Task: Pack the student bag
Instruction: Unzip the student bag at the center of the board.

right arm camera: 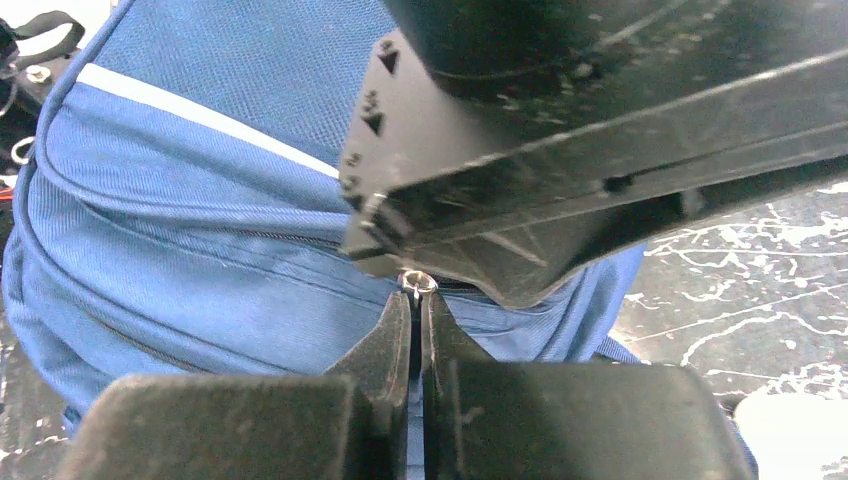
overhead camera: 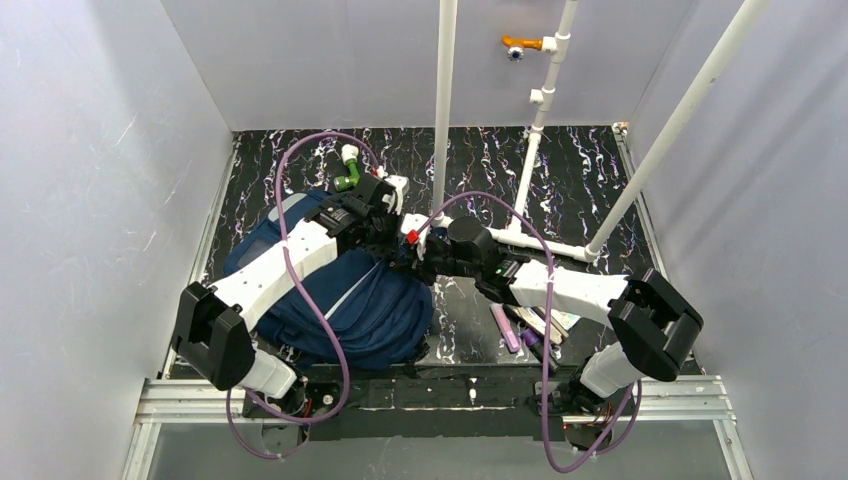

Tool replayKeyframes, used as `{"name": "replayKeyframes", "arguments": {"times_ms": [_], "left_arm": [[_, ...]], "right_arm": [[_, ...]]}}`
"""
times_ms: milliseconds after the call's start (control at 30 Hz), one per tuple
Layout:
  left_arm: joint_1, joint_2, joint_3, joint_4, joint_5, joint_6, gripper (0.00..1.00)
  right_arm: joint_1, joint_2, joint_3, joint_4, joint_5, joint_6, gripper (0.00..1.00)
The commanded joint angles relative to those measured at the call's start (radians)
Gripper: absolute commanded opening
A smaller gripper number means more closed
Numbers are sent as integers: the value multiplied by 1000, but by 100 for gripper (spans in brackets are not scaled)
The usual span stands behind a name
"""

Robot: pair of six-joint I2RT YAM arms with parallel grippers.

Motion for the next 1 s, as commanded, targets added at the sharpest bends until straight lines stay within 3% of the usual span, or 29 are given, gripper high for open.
{"name": "replayKeyframes", "arguments": {"times_ms": [0, 267, 467, 600, 800, 967], "left_arm": [[69, 24, 39, 199, -142, -72, 0], [152, 44, 89, 418, -214, -111, 0], [164, 67, 184, 393, -240, -76, 0], [164, 71, 219, 326, -213, -130, 0], [167, 59, 244, 260, -160, -130, 0], [175, 58, 223, 288, -148, -145, 0]], "right_arm": [[58, -38, 82, -54, 6, -46, 1], [217, -23, 73, -66, 46, -11, 1], [281, -17, 46, -20, 110, 36, 1], [329, 100, 117, 27, 192, 43, 1], [435, 216, 232, 39, 367, -121, 1], [448, 315, 321, 60, 439, -155, 1]]}}
